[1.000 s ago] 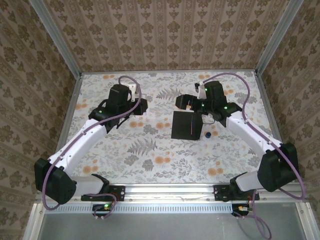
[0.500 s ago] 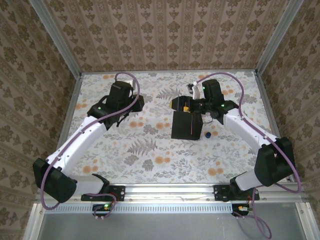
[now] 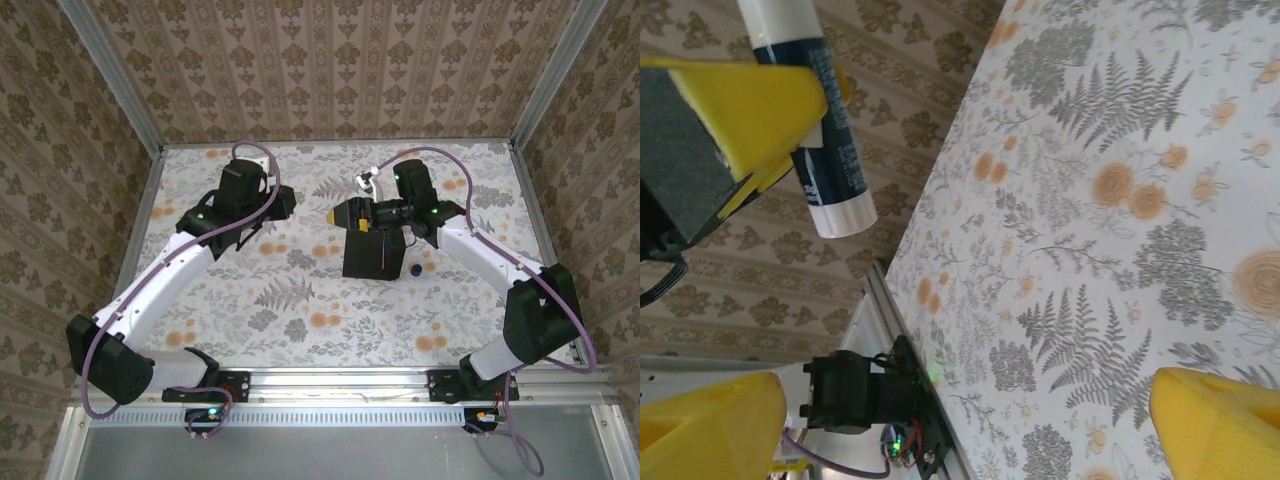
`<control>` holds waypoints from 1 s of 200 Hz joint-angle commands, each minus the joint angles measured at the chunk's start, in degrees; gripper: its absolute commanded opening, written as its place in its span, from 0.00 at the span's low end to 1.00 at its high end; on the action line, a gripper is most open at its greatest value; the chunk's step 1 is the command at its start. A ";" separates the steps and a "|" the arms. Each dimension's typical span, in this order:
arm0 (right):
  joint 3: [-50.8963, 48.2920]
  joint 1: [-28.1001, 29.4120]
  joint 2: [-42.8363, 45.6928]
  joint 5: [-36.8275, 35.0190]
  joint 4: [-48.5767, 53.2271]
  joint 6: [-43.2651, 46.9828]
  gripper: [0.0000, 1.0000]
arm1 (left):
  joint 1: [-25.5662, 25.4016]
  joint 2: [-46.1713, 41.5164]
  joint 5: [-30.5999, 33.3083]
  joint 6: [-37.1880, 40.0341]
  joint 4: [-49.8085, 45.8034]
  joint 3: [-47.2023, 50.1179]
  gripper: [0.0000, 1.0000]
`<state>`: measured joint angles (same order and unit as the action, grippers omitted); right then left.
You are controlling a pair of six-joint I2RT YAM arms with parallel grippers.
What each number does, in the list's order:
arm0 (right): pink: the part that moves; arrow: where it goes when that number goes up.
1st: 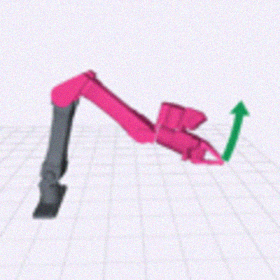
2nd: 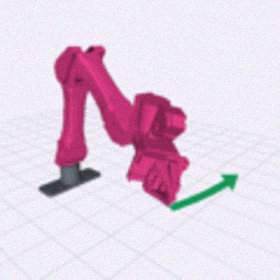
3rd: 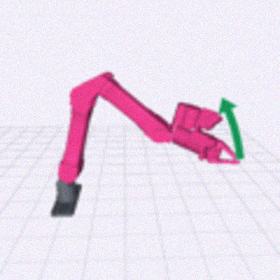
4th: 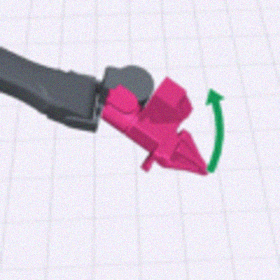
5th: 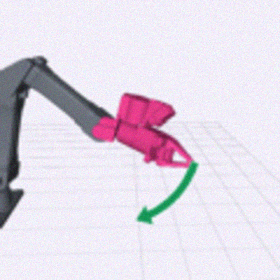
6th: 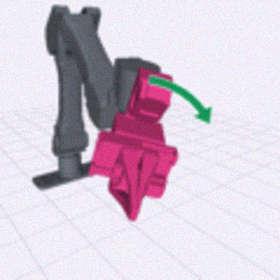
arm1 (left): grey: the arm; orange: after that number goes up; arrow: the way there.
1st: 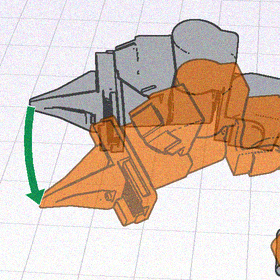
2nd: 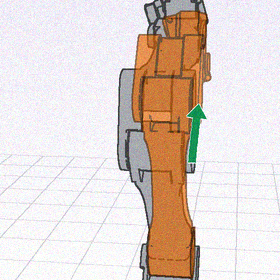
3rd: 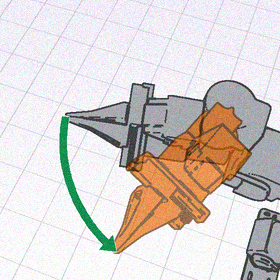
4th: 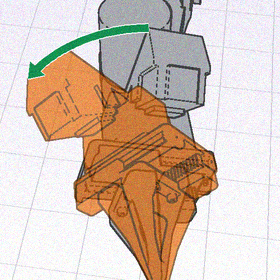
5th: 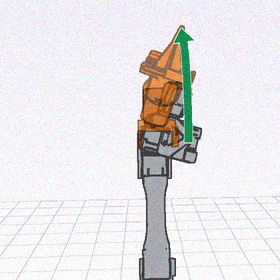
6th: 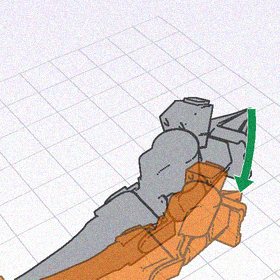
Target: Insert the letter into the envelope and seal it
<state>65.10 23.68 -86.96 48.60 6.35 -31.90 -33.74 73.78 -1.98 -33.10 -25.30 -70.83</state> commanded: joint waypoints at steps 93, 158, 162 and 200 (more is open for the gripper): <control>7.22 4.89 -3.70 -3.77 -3.88 -1.65 0.84 | -1.51 0.84 -8.65 -11.63 10.63 1.44 0.00; 8.29 5.63 -5.13 -1.84 -7.24 -3.79 0.69 | -1.60 1.09 -10.12 -12.90 12.28 2.07 0.00; 8.36 5.68 -5.22 -1.84 -7.36 -3.79 0.68 | -1.60 1.13 -10.30 -12.98 12.44 2.07 0.00; 9.25 6.14 -5.77 -1.22 -7.23 -3.88 0.57 | -1.51 1.37 -10.55 -13.15 12.65 2.02 0.00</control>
<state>72.03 29.28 -91.66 45.87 0.56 -35.53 -34.96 74.74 -11.44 -45.43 -14.79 -69.06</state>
